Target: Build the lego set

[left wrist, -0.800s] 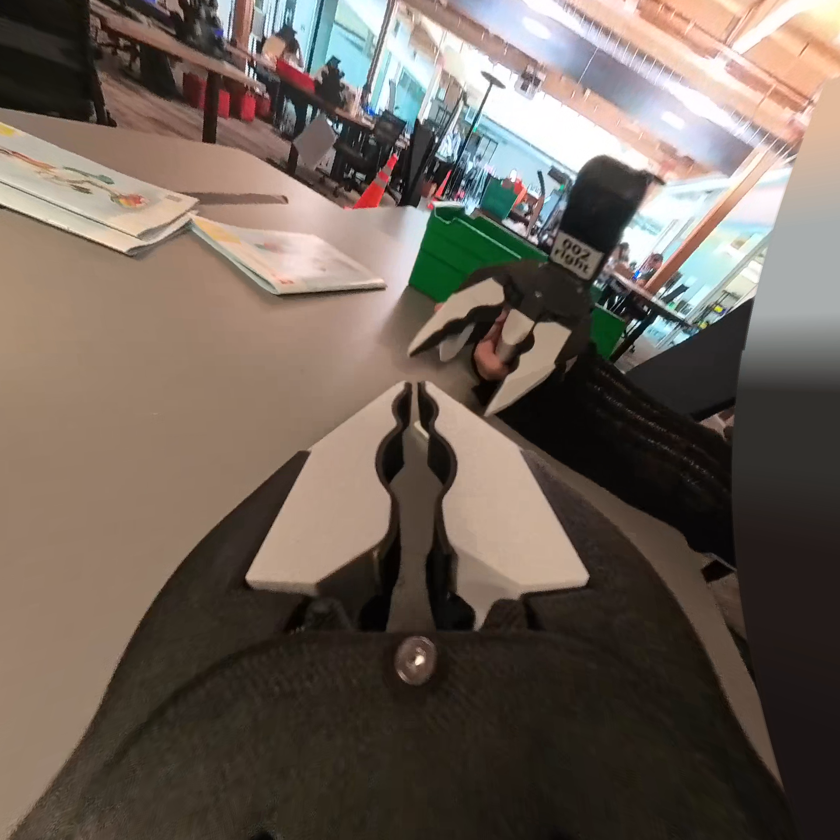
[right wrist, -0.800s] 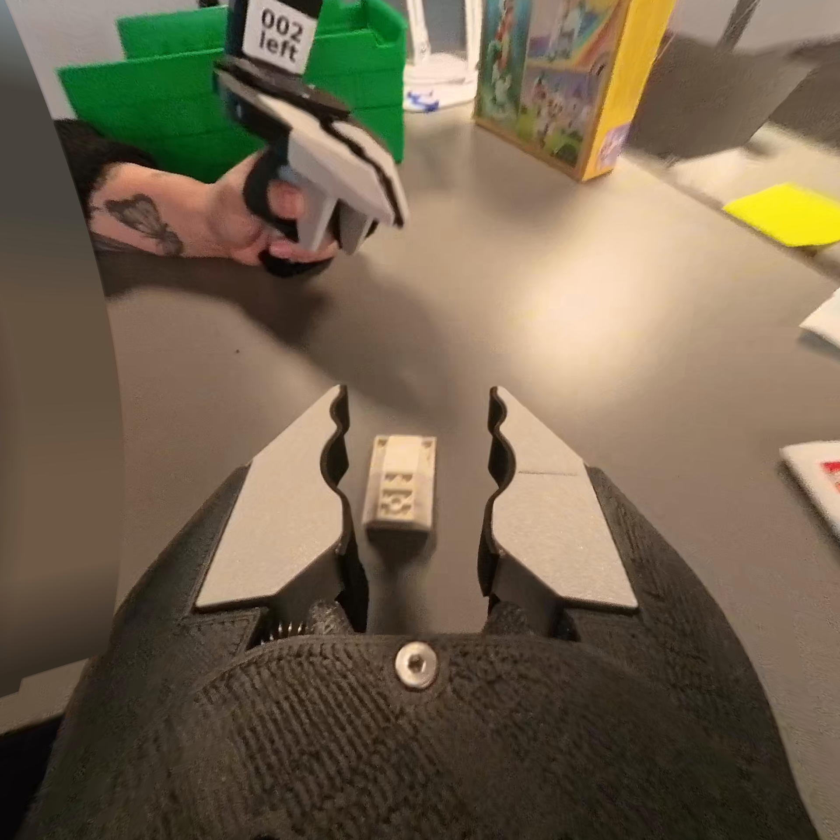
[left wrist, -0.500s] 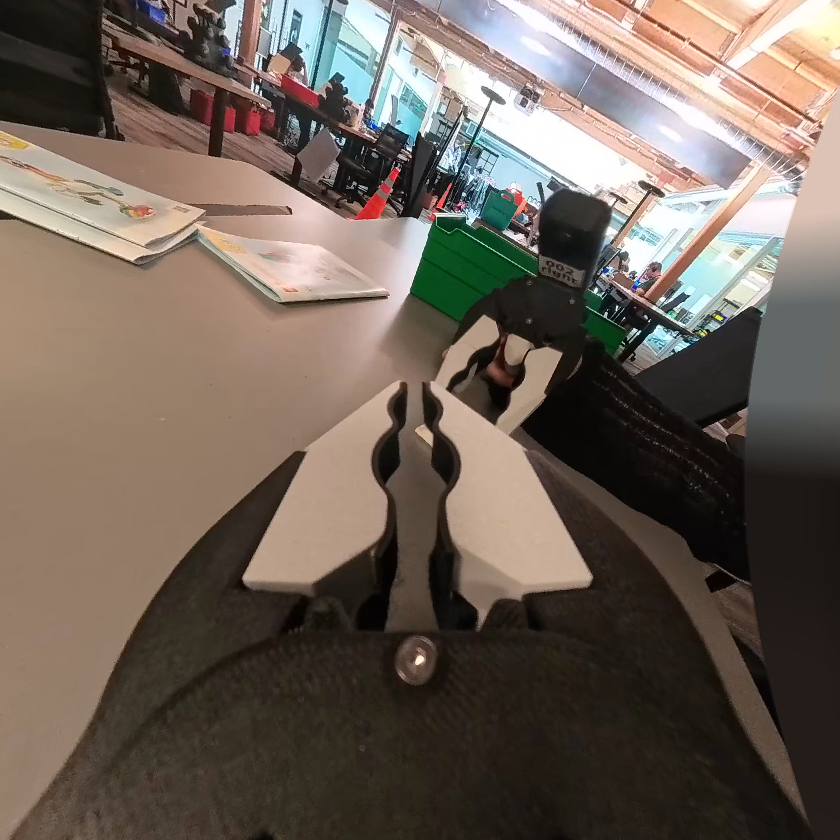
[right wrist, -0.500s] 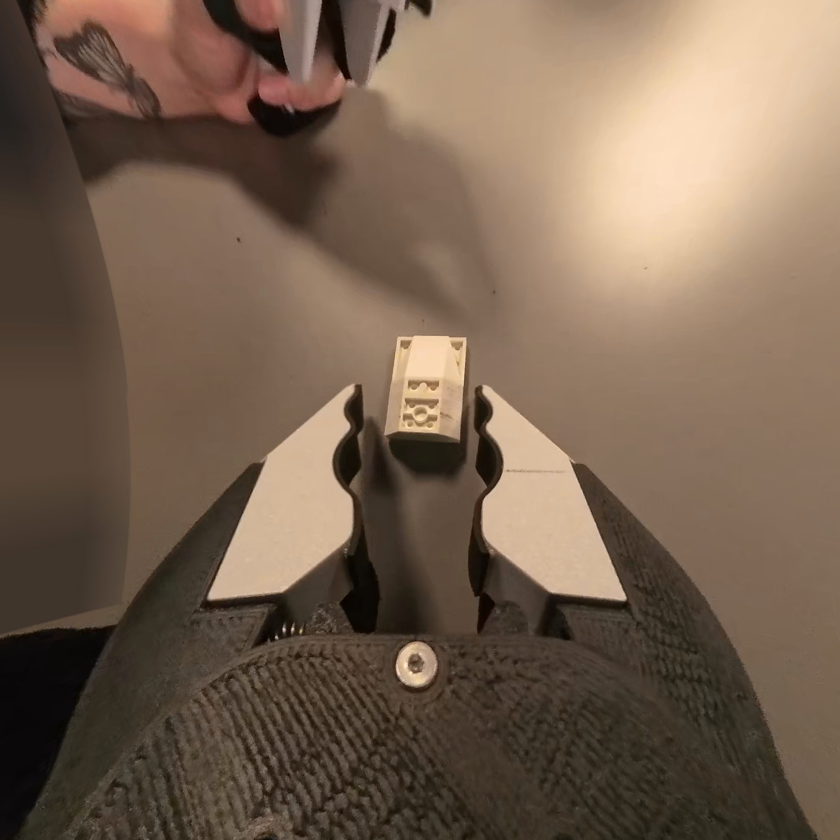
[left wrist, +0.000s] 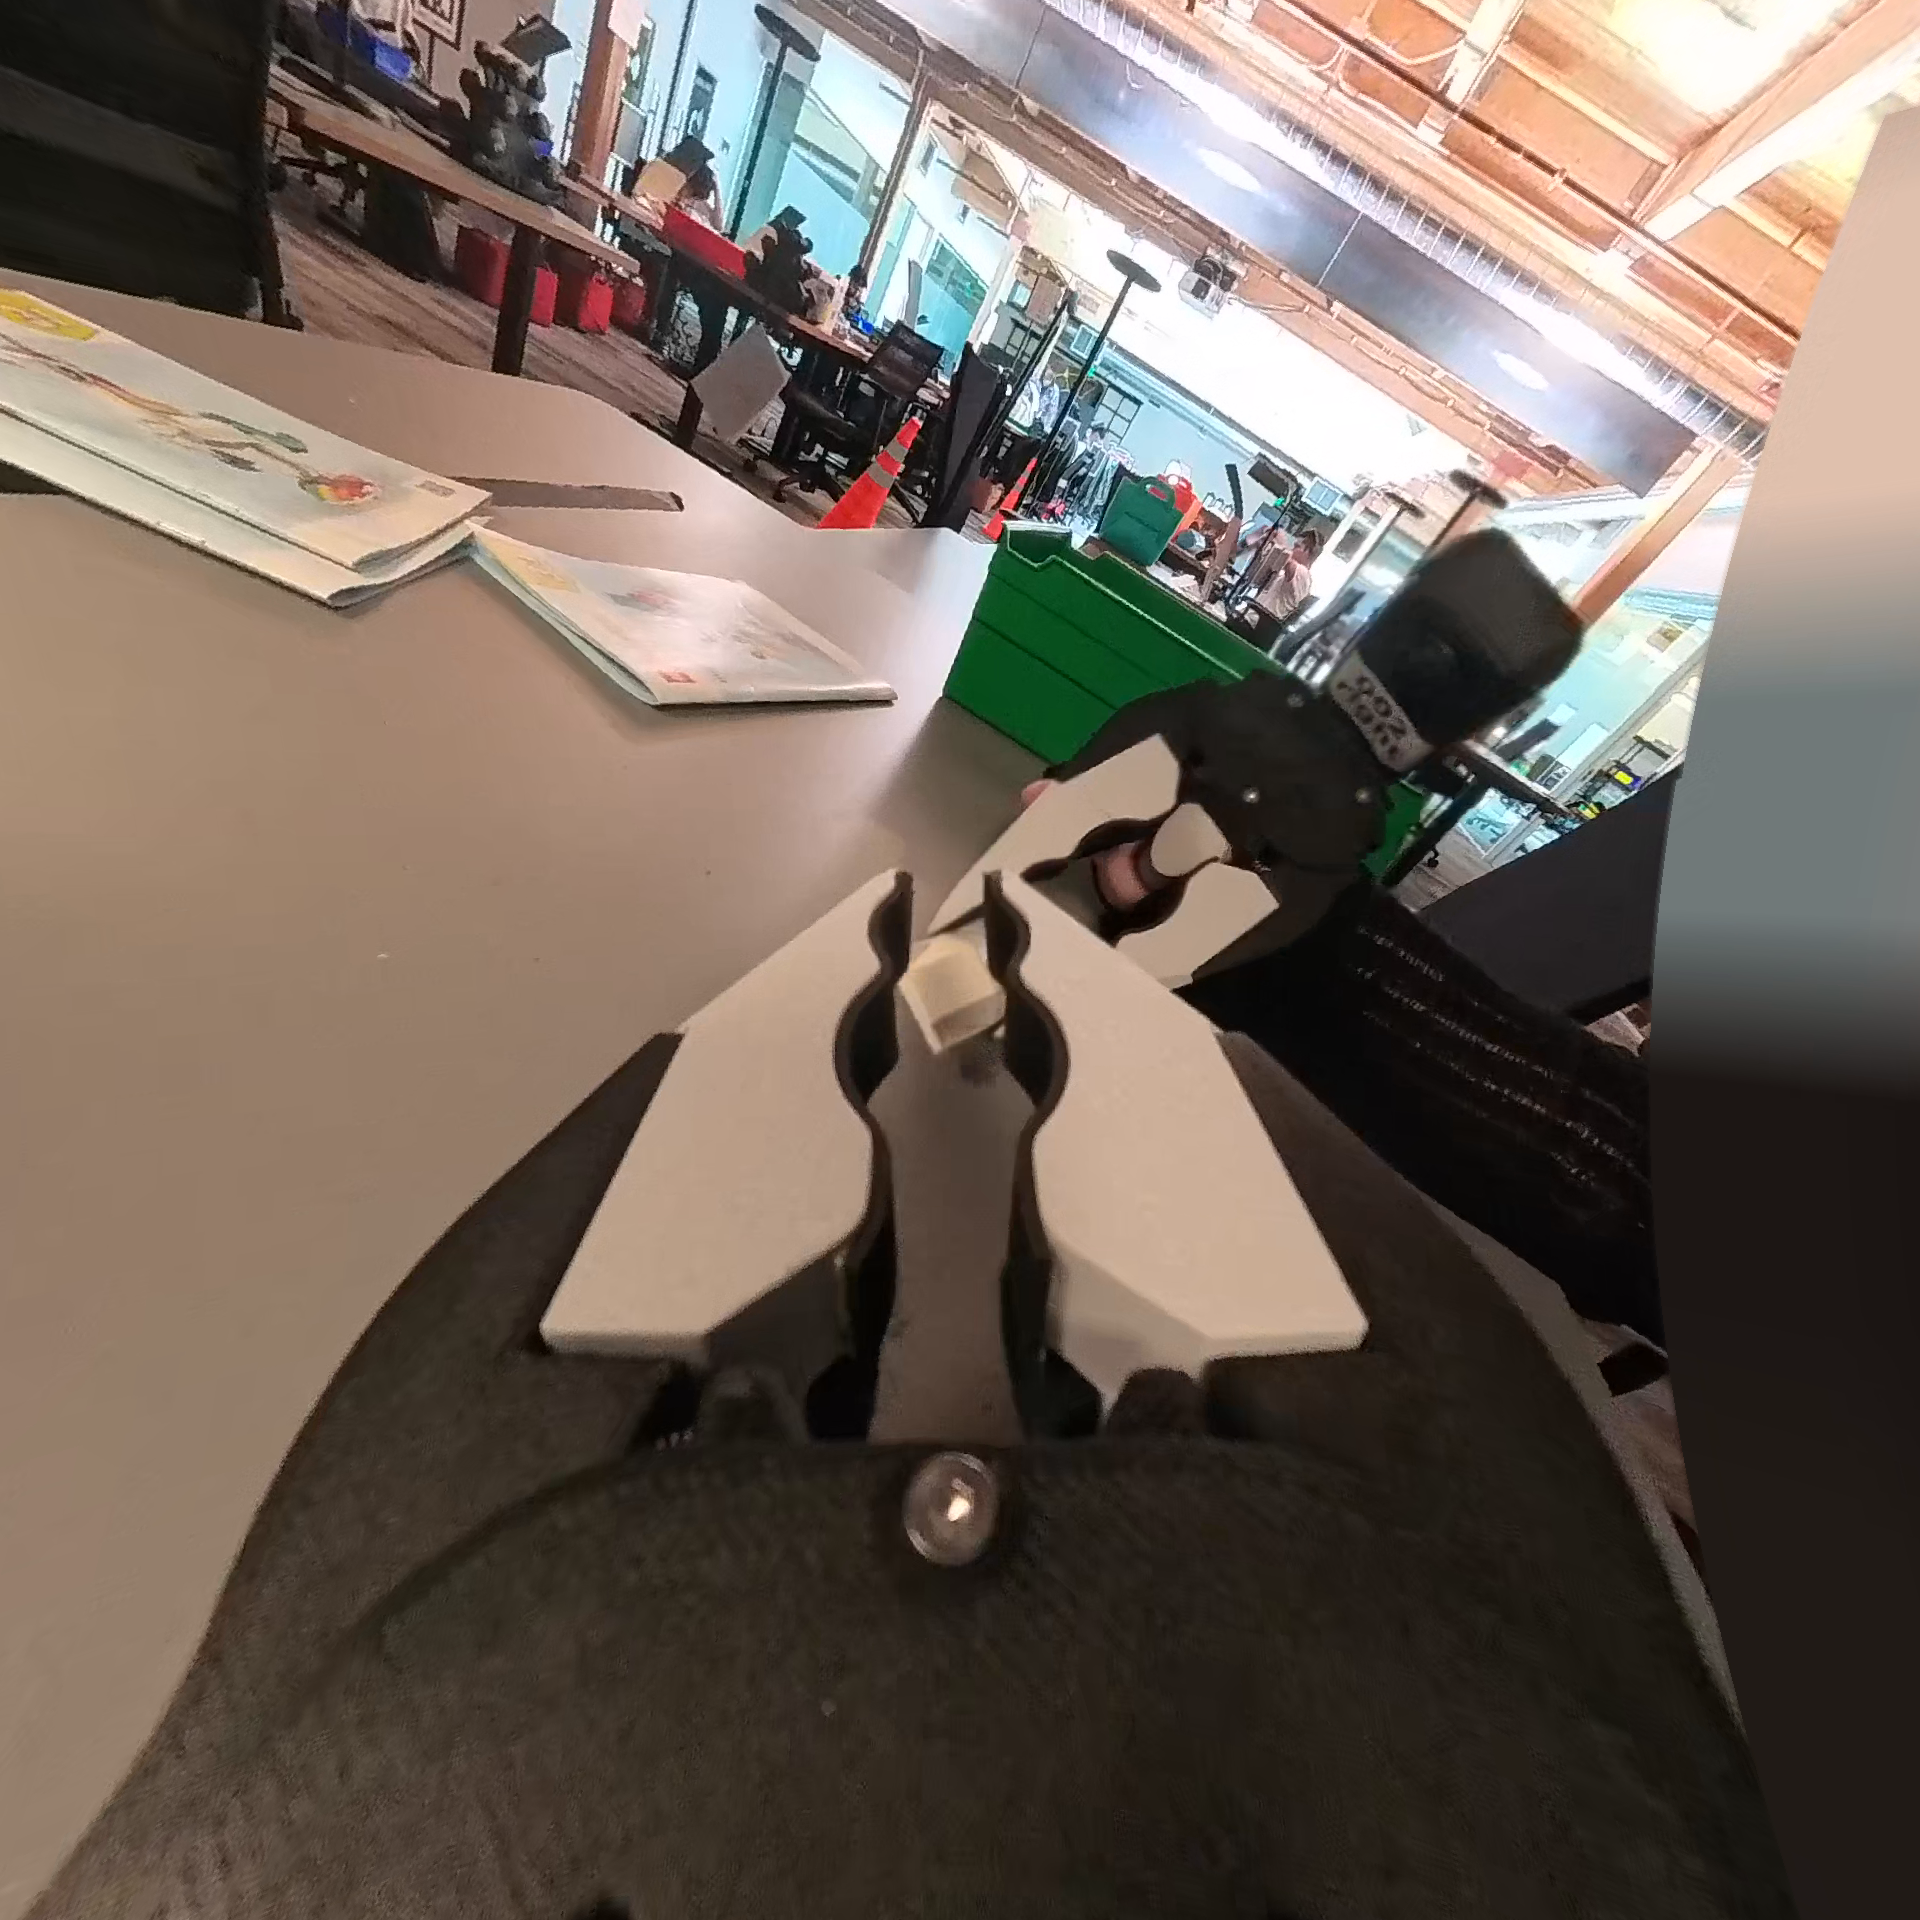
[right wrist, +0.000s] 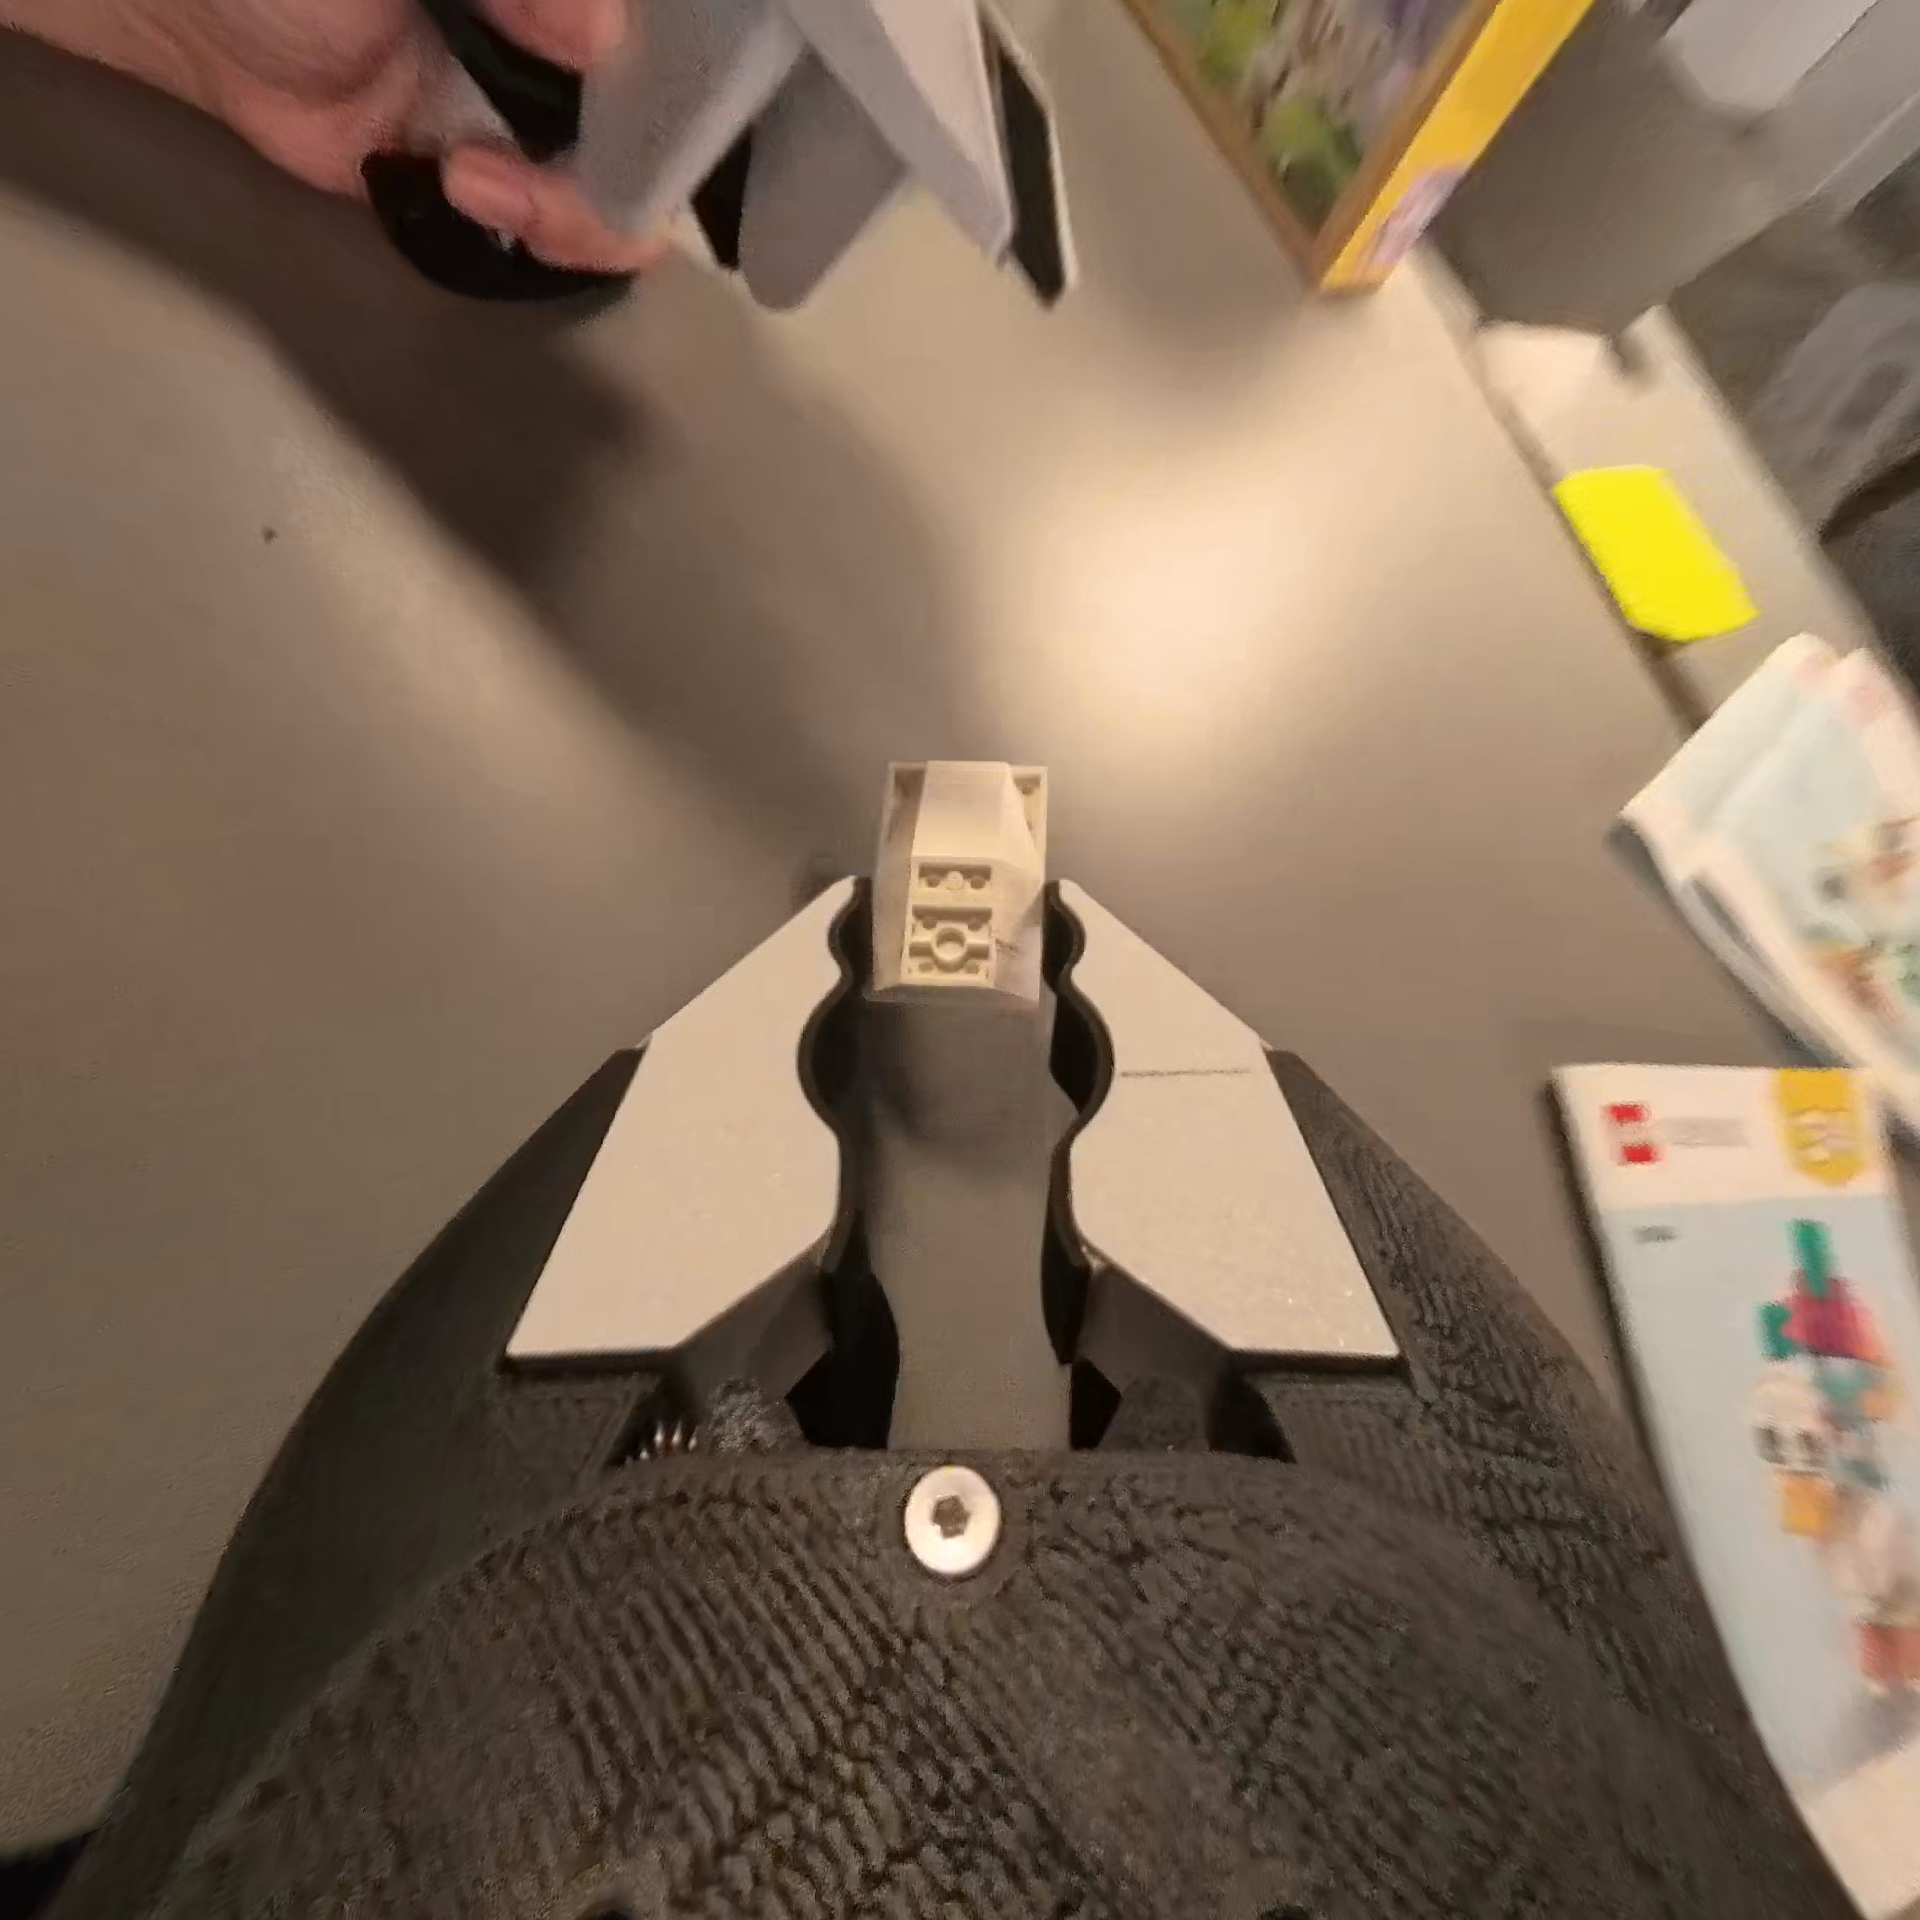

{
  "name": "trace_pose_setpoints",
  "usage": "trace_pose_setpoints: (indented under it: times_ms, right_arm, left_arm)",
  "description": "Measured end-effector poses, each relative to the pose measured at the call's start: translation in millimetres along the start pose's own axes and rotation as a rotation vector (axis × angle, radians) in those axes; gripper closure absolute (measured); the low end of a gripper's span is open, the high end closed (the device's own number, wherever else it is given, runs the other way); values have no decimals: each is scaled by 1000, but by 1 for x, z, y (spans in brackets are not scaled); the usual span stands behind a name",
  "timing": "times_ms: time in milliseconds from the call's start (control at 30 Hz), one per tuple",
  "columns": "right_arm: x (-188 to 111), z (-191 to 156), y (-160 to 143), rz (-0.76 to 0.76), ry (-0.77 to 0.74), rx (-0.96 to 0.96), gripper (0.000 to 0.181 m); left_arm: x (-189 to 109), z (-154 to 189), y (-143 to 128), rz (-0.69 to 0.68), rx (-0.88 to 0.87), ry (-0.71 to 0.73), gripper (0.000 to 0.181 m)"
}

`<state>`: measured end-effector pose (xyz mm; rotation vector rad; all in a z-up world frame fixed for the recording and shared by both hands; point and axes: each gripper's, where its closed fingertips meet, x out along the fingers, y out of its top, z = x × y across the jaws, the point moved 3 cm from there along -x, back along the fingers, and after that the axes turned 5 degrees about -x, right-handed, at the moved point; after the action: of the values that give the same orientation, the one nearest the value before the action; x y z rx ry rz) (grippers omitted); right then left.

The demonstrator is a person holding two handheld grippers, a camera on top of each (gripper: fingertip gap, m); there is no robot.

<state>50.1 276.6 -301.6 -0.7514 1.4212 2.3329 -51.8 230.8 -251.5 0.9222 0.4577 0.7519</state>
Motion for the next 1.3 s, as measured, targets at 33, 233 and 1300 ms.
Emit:
trace_pose_setpoints:
  times_ms: [33,233,1300]
  right_arm:
    - [0,3,6,25,-49,-37,150]
    - [-2,4,34,129,-213,-227,150]
    - [0,-13,55,144,-289,-466,150]
  left_arm:
    - [0,0,0,-1,2,0,168]
    - [2,0,-2,-14,-56,-32,155]
    - [19,16,-31,-245,-177,-154,167]
